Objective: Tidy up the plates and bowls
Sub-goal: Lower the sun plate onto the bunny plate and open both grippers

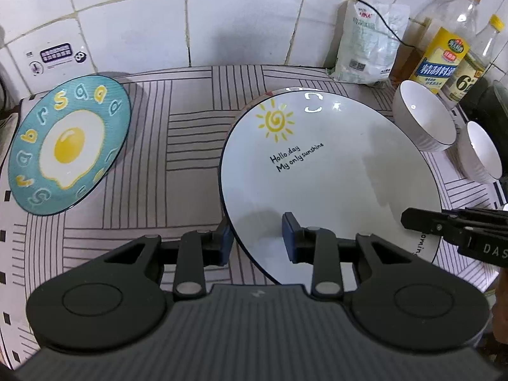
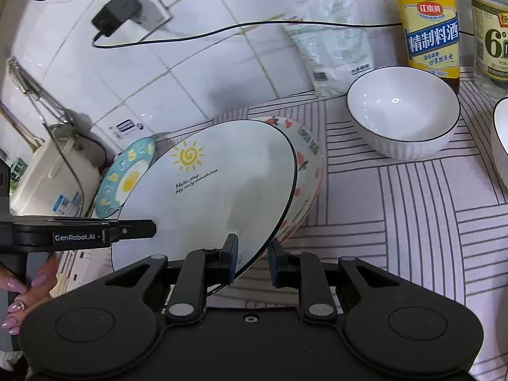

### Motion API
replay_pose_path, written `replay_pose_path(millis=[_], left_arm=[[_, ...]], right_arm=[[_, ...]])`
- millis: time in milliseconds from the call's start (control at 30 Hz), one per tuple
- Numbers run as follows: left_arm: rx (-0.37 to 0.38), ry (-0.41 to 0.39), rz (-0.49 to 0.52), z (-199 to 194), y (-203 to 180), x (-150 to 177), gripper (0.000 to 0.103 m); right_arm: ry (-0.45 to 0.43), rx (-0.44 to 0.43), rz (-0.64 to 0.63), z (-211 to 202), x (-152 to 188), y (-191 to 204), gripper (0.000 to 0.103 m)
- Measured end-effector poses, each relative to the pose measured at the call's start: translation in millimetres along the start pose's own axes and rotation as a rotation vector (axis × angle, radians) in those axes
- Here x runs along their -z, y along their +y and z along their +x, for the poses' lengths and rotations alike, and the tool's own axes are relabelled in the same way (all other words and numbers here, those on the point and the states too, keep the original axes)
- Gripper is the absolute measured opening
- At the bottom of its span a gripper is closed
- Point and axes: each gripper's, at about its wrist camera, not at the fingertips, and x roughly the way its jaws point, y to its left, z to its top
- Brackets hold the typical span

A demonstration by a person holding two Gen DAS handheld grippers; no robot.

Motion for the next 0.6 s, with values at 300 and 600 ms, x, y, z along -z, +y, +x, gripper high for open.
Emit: replay_pose_path(millis=[300, 600], left_arm=[[0.003, 0.044, 0.000, 18, -4, -3, 0.031], [-0.008, 0.105, -0.043, 29, -2, -13, 0.031]], right_arm=[[-0.028, 0.095, 0.018, 7, 8, 2, 0.025], [-0.047, 0.213, -0.046, 15, 8, 20, 0.028]])
